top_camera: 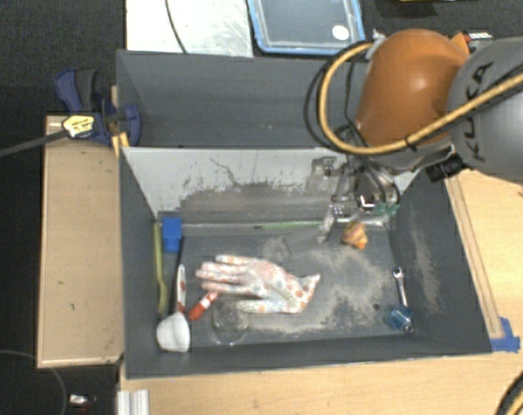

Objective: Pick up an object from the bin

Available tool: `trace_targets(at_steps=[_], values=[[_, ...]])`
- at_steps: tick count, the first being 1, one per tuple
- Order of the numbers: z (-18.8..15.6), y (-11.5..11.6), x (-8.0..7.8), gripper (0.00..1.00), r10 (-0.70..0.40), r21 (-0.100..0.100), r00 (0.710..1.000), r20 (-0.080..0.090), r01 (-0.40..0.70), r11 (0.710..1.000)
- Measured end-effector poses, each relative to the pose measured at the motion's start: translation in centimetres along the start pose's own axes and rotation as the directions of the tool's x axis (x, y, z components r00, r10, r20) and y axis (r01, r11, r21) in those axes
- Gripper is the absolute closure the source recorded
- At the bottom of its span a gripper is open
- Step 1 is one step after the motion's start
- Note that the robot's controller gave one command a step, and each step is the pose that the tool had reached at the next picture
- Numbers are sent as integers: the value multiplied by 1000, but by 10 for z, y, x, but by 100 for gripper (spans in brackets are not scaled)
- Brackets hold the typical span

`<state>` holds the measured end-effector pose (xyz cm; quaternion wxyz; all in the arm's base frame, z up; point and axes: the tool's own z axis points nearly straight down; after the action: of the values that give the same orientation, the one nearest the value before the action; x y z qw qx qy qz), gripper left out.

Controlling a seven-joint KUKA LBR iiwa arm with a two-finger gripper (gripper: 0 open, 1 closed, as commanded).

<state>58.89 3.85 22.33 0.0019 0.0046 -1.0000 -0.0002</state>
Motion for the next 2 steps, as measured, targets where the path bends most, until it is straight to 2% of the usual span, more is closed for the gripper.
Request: trace_targets(at_steps=[1,2], values=[[-5,0,-1,0,1,-1,1000,8,-1,1000],[100,65,21,0,-75,0,997,12,75,997]])
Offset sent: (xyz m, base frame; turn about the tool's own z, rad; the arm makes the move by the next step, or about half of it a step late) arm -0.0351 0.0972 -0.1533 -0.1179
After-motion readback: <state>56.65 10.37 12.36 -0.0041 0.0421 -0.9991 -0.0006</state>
